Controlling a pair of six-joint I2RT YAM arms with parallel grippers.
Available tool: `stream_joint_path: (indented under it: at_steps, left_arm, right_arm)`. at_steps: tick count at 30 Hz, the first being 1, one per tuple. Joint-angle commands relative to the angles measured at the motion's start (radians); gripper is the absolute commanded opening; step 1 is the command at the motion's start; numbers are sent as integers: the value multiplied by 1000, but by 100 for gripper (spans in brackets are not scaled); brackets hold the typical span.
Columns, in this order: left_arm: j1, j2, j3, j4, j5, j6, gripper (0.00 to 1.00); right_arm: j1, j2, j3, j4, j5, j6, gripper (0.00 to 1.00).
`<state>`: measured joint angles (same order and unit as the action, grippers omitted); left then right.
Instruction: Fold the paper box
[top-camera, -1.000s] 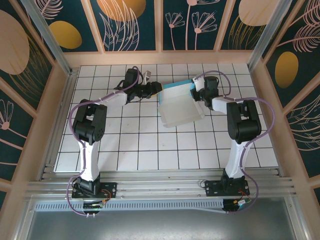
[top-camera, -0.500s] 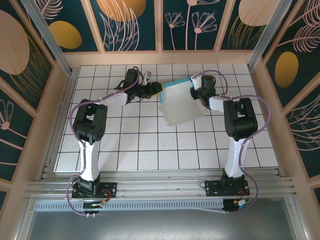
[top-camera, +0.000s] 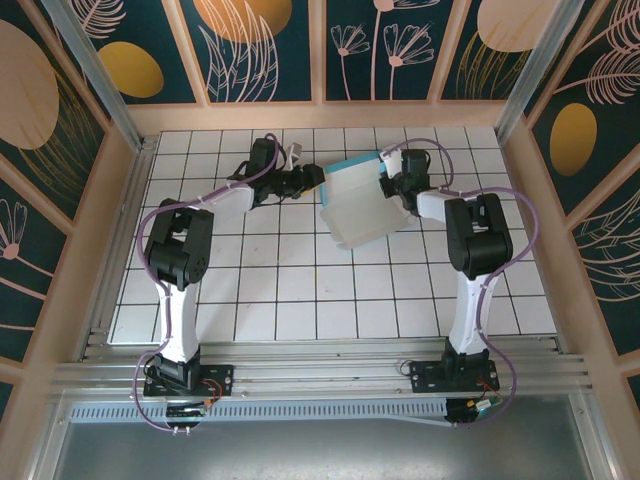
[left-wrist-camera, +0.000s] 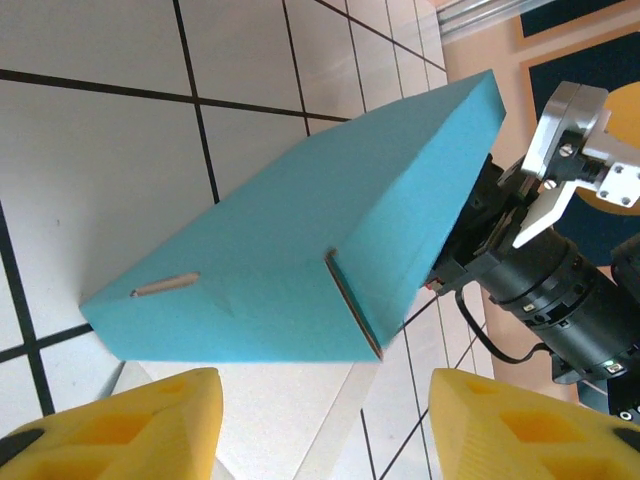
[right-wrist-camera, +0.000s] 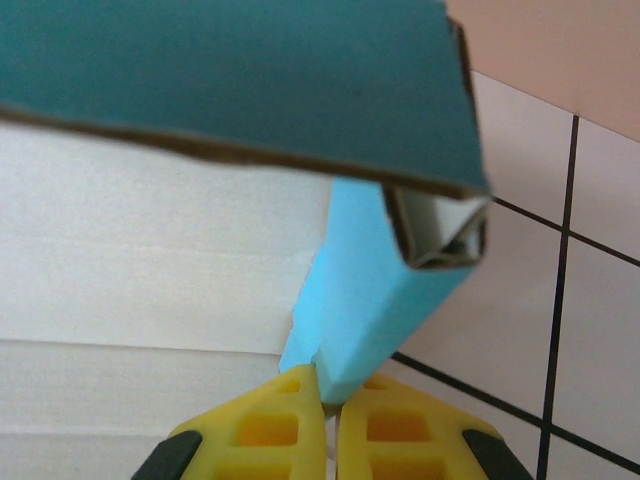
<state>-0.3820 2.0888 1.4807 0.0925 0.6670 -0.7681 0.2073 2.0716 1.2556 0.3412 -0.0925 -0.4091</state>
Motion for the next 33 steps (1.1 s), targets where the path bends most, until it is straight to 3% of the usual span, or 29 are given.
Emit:
stream_joint_path:
  at_steps: [1,6,11,14,16,18,22,26,33]
  left_arm:
    - [-5,-132,-39,2,-20,3,61]
    - [-5,-346,-158,0,-92,25,68]
    - [-5,-595,-307,-54,-310,61,70]
    - [-5,-691,-378,-37,-368,65,70]
    - [-5,-722,-398,-18,-357,70,70]
    - [-5,-728,-401,-15,-347,67,70]
    - [-5,-713,-435,26,-312,45,69]
    - [-5,-691,-496,88,-259,4,69]
    - [-5,-704,-563,97,-277,11,68]
  right_arm:
    - [-7,-108,-57,-10,-9,-87,5]
    - [-14,-239,-82,-109,-6,-240,0]
    - [8,-376,-4,-368,98,-571,0]
    - [69,-432,57,-560,247,-856,0]
    - [124,-453,62,-695,424,-1117,0]
    - [178,-459,48,-760,568,-1265,0]
    - [287,-458,27,-849,601,-1347,0]
    - [388,-393,-46,-765,615,-1389,0]
    - [521,-269,-124,-553,585,-1384,13]
